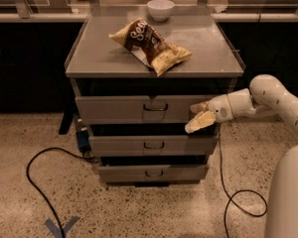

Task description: Close top drawer

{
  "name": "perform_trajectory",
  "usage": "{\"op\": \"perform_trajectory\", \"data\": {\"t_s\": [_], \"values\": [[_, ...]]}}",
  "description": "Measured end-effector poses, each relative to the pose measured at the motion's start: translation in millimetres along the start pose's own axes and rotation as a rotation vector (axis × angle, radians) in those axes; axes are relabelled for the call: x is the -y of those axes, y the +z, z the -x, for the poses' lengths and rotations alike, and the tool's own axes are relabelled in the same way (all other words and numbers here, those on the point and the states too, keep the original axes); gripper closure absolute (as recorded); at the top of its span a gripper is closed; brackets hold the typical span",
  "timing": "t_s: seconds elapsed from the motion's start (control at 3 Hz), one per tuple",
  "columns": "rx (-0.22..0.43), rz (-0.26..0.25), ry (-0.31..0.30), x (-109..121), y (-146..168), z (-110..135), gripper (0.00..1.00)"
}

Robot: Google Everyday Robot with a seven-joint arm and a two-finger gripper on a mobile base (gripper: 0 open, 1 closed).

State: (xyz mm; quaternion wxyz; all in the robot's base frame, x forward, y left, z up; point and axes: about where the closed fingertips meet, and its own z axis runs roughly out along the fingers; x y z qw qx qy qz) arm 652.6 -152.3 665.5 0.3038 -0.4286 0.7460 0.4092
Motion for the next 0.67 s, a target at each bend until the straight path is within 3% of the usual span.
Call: {"op": "perform_trajectory", "data": {"t_s": [0.33,0.67], "values": [[-0.095,-0.004,-0.038,2.5,14.1,-2.0,0.00],[-0.098,-0.004,-0.039,1.3,14.4,-3.0,0.00]]}}
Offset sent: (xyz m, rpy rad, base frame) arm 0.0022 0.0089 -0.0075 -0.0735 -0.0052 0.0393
